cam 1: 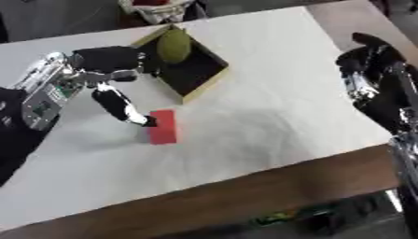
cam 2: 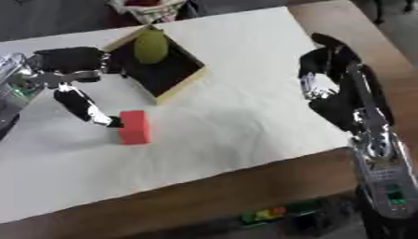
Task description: Pick up objects on the table and place them in the box.
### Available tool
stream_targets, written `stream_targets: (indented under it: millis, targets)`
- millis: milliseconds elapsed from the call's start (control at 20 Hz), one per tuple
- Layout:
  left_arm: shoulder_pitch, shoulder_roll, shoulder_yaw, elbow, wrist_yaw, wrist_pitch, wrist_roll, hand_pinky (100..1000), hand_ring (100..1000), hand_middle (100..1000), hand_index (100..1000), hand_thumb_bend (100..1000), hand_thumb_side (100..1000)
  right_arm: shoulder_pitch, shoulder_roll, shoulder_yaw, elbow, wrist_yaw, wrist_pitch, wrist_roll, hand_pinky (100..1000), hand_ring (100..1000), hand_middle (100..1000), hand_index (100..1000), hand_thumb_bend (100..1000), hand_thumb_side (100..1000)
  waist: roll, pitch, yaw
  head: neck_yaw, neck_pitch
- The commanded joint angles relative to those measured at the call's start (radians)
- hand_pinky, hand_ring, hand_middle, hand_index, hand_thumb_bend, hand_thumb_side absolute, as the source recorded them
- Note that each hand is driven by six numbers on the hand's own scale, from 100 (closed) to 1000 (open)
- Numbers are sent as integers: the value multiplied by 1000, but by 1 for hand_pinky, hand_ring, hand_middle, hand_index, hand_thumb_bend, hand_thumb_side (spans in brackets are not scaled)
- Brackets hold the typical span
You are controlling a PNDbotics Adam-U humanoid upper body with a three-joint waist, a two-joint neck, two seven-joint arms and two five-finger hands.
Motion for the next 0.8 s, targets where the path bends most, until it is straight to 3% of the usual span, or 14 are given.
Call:
stream_targets:
  millis: [50, 400, 800]
  targets:
    - [-11, 8, 3, -18, 14, 22, -53, 752, 741, 761, 879, 572, 566, -9, -11, -7, -10, 4, 0, -2, 715, 710, 624, 885, 100, 445, -5, -19, -1, -1, 5]
    - [-3, -17, 20, -21, -23, 50, -143, 748, 732, 754, 871, 558, 528, -10, -8, -7, -10, 4, -1, -1, 715, 710, 624, 885, 100, 444, -7, -19, -1, -3, 5]
    - [11, -38, 11, -8, -105, 47, -130, 739, 717, 742, 864, 571, 492, -10, -8, -7, -10, 3, -1, 1, 716, 709, 624, 886, 100, 443, -8, -18, -1, -4, 5]
